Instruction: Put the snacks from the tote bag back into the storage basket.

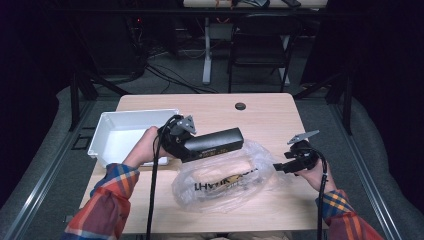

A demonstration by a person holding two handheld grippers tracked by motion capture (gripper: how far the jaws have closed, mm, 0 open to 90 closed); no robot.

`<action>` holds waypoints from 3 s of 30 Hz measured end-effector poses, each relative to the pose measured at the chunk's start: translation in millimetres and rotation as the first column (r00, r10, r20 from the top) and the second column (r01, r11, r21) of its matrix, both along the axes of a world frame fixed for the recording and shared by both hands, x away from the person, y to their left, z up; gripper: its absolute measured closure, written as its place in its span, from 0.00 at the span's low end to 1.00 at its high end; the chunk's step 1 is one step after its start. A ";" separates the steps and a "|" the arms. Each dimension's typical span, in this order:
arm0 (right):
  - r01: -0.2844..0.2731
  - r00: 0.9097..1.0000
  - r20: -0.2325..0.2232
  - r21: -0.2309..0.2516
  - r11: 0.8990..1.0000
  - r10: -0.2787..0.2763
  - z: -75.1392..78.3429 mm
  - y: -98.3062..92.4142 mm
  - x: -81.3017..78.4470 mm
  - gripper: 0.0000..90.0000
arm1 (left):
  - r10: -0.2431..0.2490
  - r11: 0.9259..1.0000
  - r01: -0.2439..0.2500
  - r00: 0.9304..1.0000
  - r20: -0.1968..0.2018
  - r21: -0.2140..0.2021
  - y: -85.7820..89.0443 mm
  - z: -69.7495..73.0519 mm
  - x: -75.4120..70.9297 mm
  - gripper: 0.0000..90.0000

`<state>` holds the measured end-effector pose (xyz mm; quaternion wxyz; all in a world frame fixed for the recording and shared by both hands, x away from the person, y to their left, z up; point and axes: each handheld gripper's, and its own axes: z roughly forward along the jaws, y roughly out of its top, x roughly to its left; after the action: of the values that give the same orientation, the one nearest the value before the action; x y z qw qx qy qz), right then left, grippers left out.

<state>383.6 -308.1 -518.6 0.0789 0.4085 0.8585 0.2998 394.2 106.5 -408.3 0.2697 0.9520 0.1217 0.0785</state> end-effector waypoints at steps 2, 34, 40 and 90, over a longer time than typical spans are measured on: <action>0.001 1.000 -0.003 -0.002 1.000 -0.001 0.2 0.1 -0.1 0.29 | 0.005 1.000 -0.005 1.000 0.001 0.000 5.5 2.2 1.2 0.48; 0.027 1.000 0.015 -0.010 1.000 -0.026 4.7 -6.4 -1.1 0.22 | 0.137 0.991 -0.136 0.989 0.048 -0.009 131.4 6.1 16.0 0.48; 0.031 0.999 0.013 -0.009 0.999 -0.031 3.8 -6.8 -0.9 0.22 | 0.197 0.980 -0.196 0.979 0.053 -0.022 159.2 1.4 17.5 0.48; 0.015 1.000 0.007 -0.042 0.999 -0.015 -0.2 -1.7 0.1 0.22 | 0.303 0.952 -0.301 0.953 -0.024 0.065 205.6 -116.5 57.0 0.48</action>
<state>383.7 -309.8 -518.8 0.0928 0.4120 0.8613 0.2824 451.2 312.1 -524.8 0.2234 0.9312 0.2677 0.1063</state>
